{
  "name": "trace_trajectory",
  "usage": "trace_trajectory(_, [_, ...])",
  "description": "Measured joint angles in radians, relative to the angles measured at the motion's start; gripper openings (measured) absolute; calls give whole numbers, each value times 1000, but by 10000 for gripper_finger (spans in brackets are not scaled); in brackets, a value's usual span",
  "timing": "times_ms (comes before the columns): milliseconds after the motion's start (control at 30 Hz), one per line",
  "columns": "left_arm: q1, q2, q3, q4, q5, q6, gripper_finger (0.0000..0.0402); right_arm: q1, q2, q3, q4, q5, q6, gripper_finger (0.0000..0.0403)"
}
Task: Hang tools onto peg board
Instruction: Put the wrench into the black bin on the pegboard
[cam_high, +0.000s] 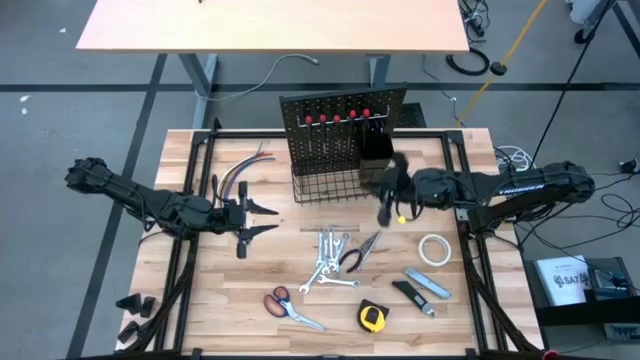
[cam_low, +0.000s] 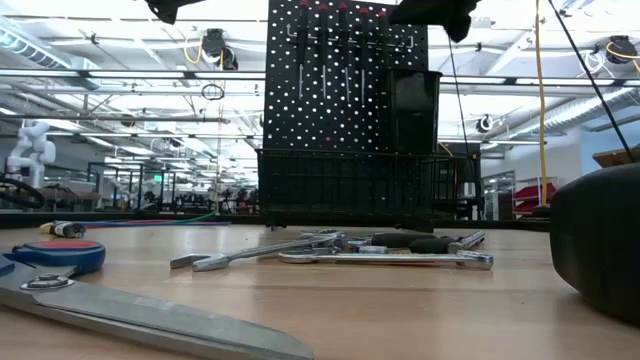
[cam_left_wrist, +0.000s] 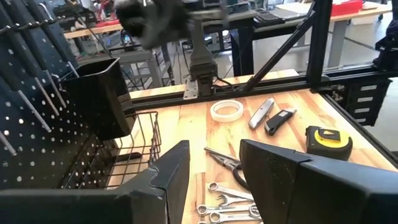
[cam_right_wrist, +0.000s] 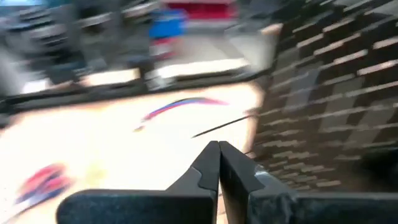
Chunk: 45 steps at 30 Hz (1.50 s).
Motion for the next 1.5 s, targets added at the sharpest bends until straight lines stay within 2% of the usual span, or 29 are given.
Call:
trace_trajectory(133, [0,0,0,2,2,-25,148,57,51,0,-32,-122,75,0])
trace_trajectory(600, [0,23,0,1,7,-75,148,198,258,0,-211,-131,149,0])
trace_trajectory(800, [0,51,0,1,8,-101,148,213,342,0,-265,-249,100,0])
trace_trajectory(900, [0,64,0,4,8,-103,148,215,399,0,-251,-259,100,0])
trace_trajectory(1033, [0,88,0,5,16,-127,148,218,468,0,-249,-259,49,0])
trace_trajectory(1133, [0,109,0,5,34,-127,148,234,510,0,-251,-259,-63,7])
trace_trajectory(1367, [0,121,0,12,102,-126,148,275,541,0,-253,-250,-242,49])
trace_trajectory(1500, [0,152,1,104,122,-126,148,281,537,0,-255,-223,-344,79])
